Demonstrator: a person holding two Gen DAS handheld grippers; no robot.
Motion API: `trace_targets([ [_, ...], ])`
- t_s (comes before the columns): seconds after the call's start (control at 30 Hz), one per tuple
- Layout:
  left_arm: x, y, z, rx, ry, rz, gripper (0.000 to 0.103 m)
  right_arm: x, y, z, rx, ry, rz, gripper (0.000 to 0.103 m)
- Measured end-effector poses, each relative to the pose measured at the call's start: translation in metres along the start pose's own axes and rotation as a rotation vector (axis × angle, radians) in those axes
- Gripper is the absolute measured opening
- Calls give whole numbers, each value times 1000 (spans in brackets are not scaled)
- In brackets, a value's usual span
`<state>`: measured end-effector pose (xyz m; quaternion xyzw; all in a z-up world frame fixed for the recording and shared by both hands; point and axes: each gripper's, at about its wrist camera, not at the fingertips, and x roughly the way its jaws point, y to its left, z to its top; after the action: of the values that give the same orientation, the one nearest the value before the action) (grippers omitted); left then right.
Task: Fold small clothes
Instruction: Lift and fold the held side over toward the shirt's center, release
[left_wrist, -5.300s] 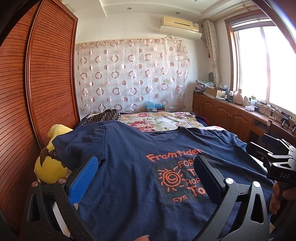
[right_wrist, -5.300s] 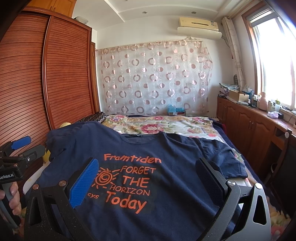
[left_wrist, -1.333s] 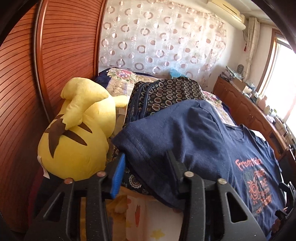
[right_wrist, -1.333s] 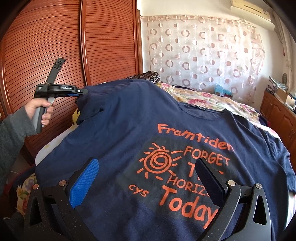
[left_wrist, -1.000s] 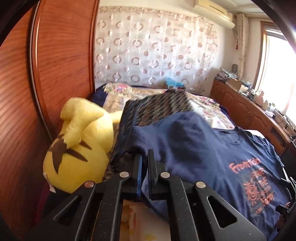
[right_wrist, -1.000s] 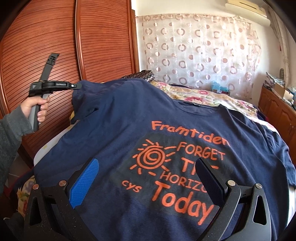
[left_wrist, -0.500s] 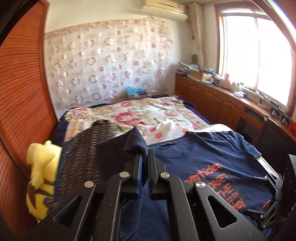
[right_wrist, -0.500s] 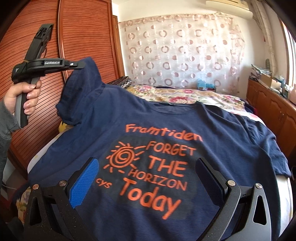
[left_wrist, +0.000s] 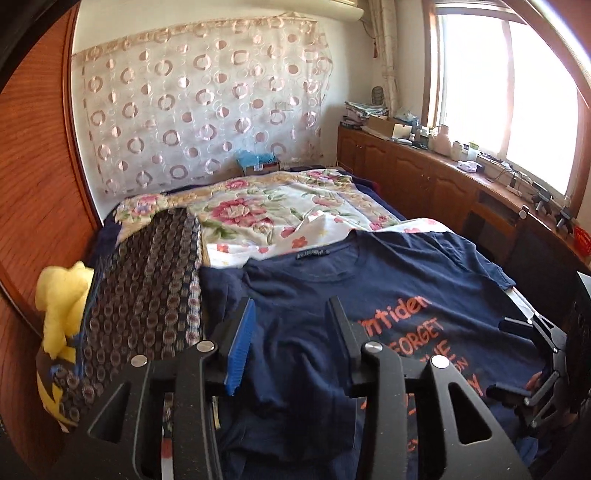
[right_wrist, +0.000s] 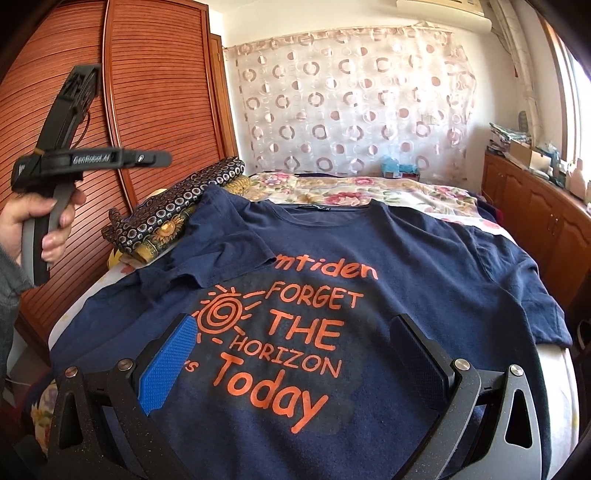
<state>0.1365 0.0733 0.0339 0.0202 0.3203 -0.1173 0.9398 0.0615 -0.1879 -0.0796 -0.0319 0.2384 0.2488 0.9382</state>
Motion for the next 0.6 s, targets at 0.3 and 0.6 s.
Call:
trace_targets([
  [0.3,8,13,-71,-43,88,28,76,10,-10,12,-36,17,10,103],
  [0.6,25,29,-111,-47,184,102,77,32,-19,39,-82,67,73,91],
])
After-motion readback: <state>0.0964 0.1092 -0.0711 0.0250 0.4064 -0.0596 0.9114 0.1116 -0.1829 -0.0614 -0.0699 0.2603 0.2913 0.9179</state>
